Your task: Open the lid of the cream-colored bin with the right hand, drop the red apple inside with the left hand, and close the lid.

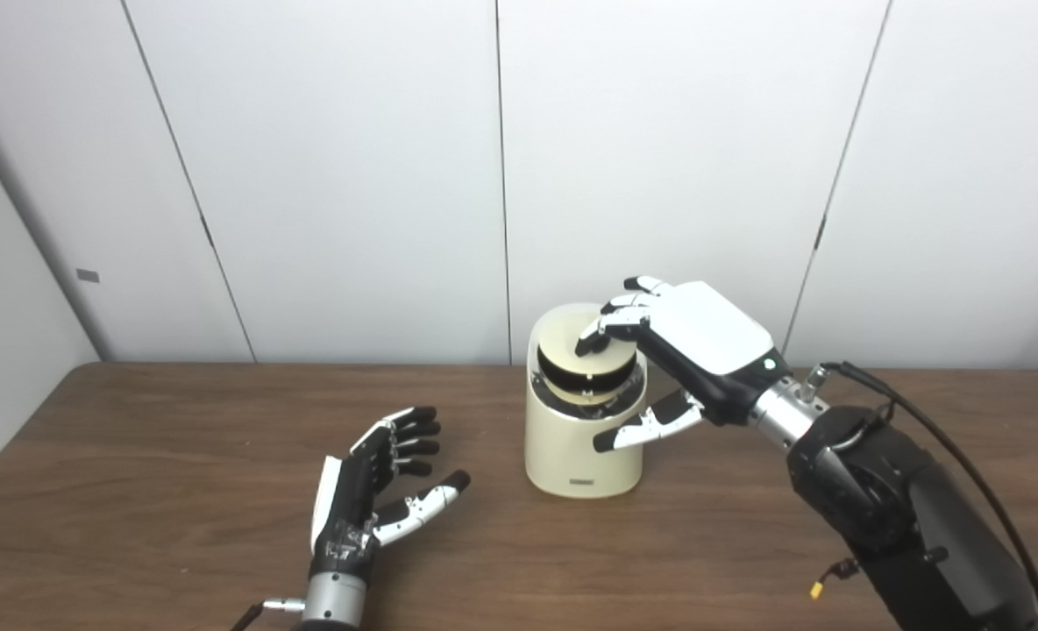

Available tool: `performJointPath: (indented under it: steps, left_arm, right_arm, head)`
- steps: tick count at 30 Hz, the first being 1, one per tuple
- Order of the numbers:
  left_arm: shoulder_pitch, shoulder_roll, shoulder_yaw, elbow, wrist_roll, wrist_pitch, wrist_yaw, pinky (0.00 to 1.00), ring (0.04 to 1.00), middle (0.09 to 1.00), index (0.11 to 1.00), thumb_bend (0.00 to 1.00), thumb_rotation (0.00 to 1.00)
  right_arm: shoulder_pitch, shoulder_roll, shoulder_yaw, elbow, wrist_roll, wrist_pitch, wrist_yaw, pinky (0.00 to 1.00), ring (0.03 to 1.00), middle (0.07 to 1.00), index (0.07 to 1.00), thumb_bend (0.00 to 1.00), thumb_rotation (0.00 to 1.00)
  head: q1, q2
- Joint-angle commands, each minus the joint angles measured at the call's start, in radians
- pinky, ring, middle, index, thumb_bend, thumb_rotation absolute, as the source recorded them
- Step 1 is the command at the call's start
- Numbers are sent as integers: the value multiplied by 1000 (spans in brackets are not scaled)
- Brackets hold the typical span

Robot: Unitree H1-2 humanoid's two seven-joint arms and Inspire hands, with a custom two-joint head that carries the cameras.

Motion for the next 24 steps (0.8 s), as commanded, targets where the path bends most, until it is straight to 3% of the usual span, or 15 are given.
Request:
performJointPath:
  steps: [1, 24]
  left_arm:
    - [-20, 7, 4, -40, 3, -12, 0, 609, 683, 729, 744, 699, 68]
    - [-20, -3, 2, -54, 0, 1, -1, 602, 673, 721, 740, 695, 53]
  right_arm:
    - [-25, -4, -15, -27, 12, -6, -15, 923, 818, 664, 672, 640, 473]
    - [-24, 6, 12, 2, 30, -40, -14, 908, 807, 666, 669, 637, 467]
  head:
    - [1, 1]
    - [9, 13]
